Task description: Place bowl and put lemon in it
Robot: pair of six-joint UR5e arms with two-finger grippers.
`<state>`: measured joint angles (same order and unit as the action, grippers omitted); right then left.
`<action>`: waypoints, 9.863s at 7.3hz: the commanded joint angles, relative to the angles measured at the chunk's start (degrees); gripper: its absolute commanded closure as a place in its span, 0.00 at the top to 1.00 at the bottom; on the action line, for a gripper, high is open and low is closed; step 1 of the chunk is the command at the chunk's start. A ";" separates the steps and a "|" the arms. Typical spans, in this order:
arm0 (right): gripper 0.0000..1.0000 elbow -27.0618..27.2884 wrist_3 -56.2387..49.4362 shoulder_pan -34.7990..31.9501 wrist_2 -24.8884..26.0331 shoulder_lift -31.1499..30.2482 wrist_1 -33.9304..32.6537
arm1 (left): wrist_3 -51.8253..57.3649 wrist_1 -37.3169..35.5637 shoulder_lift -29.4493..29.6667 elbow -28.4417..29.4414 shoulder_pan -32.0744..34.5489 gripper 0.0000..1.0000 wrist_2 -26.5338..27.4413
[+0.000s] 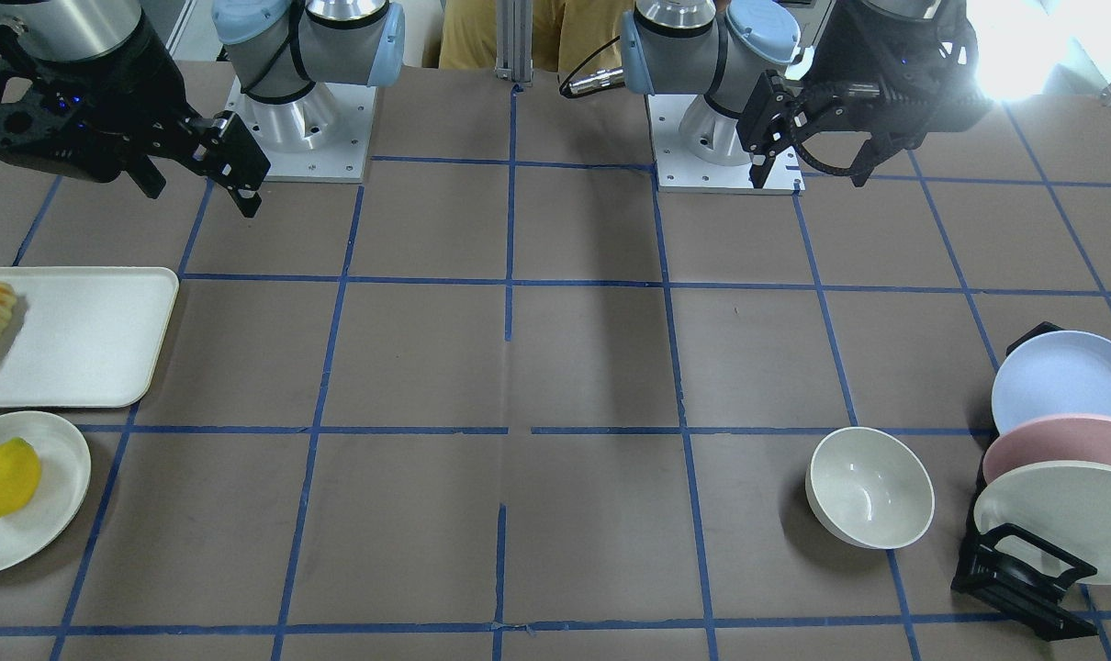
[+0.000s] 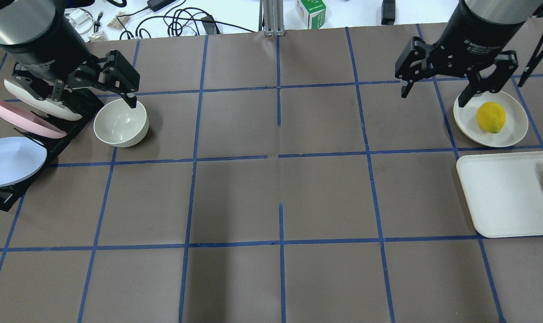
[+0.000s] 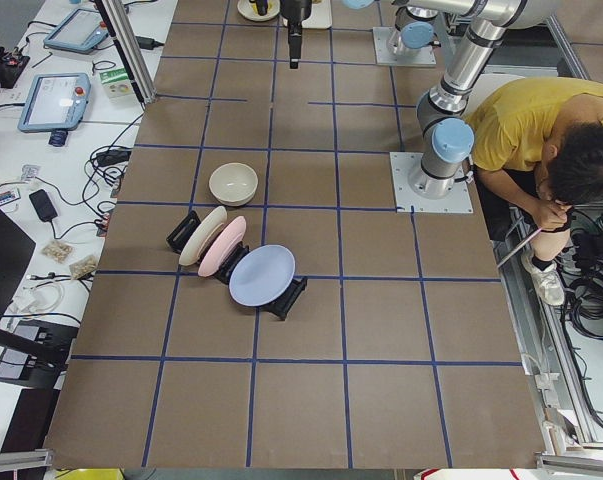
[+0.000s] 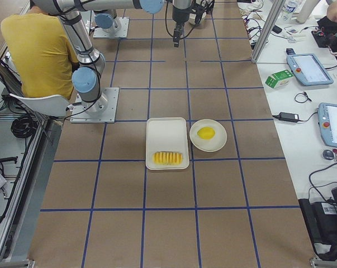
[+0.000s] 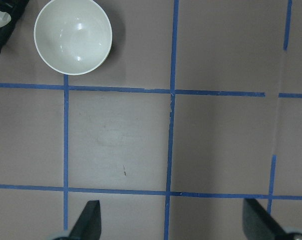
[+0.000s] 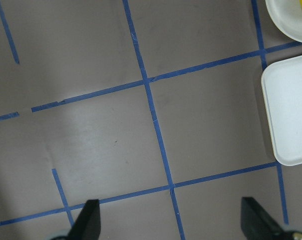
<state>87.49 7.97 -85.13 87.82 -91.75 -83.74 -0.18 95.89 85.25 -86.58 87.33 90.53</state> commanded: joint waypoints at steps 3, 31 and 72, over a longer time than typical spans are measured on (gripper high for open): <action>1.00 1.71 -17.69 14.78 -0.36 3.05 -5.00 | 0.00 0.00 0.00 0.00 -0.05 1.00 0.09; 0.00 0.83 -24.64 14.94 5.63 15.04 -14.20 | 21.62 -30.43 31.48 -3.86 -17.11 0.00 -9.36; 1.00 -0.50 5.21 -4.87 -2.03 4.41 -0.73 | 2.99 -6.50 5.01 -4.13 -0.32 1.00 -0.62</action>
<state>85.61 13.58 -91.05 86.44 -84.15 -86.54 2.88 89.41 89.96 -91.24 87.08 89.91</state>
